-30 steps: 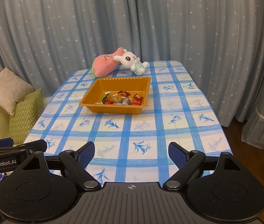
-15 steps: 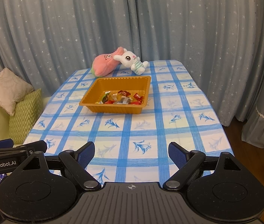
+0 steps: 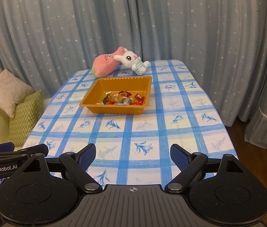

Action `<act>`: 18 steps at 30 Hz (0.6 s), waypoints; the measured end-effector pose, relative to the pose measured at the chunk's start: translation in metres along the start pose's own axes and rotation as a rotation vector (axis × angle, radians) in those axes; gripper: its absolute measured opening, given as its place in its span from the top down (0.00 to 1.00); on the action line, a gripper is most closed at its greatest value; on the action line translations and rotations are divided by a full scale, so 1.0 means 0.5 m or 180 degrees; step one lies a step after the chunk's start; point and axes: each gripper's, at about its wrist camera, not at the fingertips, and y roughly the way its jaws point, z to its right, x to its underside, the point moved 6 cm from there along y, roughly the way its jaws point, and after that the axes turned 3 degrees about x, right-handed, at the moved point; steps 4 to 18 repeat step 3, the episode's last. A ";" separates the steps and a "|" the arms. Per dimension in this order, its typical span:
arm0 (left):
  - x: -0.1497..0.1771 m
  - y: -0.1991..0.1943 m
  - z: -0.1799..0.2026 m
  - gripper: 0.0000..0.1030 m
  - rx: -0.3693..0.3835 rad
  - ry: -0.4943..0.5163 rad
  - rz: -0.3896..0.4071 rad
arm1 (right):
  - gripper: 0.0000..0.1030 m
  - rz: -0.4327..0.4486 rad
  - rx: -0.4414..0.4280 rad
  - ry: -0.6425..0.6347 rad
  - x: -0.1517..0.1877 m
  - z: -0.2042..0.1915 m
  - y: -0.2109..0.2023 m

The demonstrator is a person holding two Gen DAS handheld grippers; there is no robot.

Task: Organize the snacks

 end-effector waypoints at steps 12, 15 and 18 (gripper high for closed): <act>-0.004 -0.003 -0.001 0.00 -0.0001 0.0003 0.0041 | 0.17 0.0003 -0.0001 0.0001 0.000 0.000 0.000; -0.004 -0.003 -0.001 0.00 -0.0001 0.0003 0.0041 | 0.17 0.0003 -0.0001 0.0001 0.000 0.000 0.000; -0.004 -0.003 -0.001 0.00 -0.0001 0.0003 0.0041 | 0.17 0.0003 -0.0001 0.0001 0.000 0.000 0.000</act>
